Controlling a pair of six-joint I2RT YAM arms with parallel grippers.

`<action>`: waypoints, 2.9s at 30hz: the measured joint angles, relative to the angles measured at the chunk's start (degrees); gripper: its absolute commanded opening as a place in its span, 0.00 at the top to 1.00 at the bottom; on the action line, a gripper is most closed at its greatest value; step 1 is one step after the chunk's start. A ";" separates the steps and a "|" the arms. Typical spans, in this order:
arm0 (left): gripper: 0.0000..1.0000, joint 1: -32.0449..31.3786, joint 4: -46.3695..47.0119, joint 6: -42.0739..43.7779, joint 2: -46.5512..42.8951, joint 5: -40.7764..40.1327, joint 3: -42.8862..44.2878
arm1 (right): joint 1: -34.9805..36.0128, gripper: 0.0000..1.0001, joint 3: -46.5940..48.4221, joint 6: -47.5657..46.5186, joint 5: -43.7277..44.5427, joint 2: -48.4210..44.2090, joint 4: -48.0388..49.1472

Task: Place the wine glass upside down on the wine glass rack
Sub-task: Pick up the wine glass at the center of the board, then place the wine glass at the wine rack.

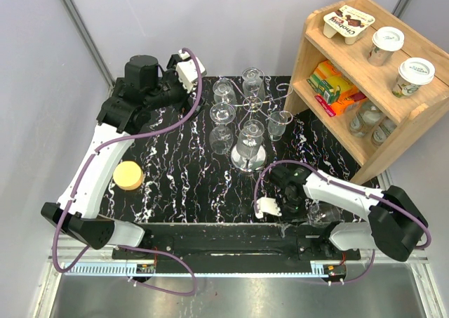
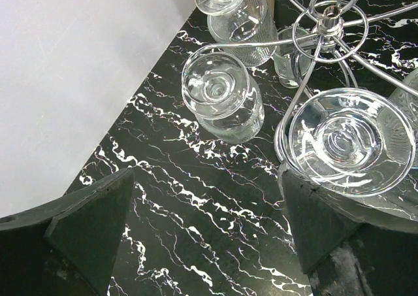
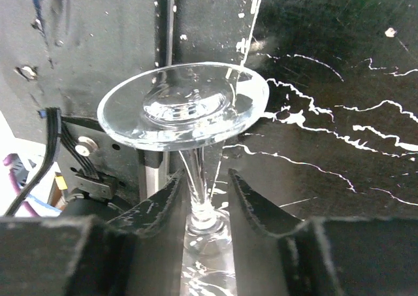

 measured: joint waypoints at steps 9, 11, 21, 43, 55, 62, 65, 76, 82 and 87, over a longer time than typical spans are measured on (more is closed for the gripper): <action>0.01 0.00 0.17 0.07 -0.07 0.02 -0.66 | 0.35 0.84 -1.40 -2.10 1.99 -0.42 1.55; 0.01 0.00 0.35 0.09 -0.07 0.02 -1.42 | 0.37 0.87 -1.62 -2.47 2.03 -0.63 1.73; 0.01 0.00 0.44 0.31 -0.24 0.02 -2.25 | 0.37 1.00 -2.16 -3.56 1.84 -0.83 2.29; 0.01 0.00 0.81 0.44 -0.90 -0.13 -2.93 | 0.37 1.00 8.17 -2.69 0.22 -6.01 4.17; 0.01 0.00 0.83 0.42 -2.03 -0.15 -3.74 | -0.17 1.00 8.15 5.53 2.32 -15.10 11.78; 0.01 0.07 0.83 0.42 -2.05 -0.15 -3.74 | -3.32 1.00 8.50 10.36 4.81 -20.90 14.29; 0.01 0.07 0.83 0.39 -2.05 -0.17 -3.74 | -5.20 1.00 10.05 12.70 5.84 -22.27 14.47; 0.01 0.07 0.85 0.37 -3.74 -0.13 -3.74 | -7.69 1.00 21.64 22.03 7.48 -27.80 13.88; 0.01 0.07 1.03 0.33 -4.83 -0.09 -3.74 | -8.39 1.00 26.82 25.24 11.02 -30.21 14.58; 0.01 0.07 1.03 0.17 -4.96 0.02 -3.74 | -9.20 1.00 28.04 27.10 15.17 -30.47 15.52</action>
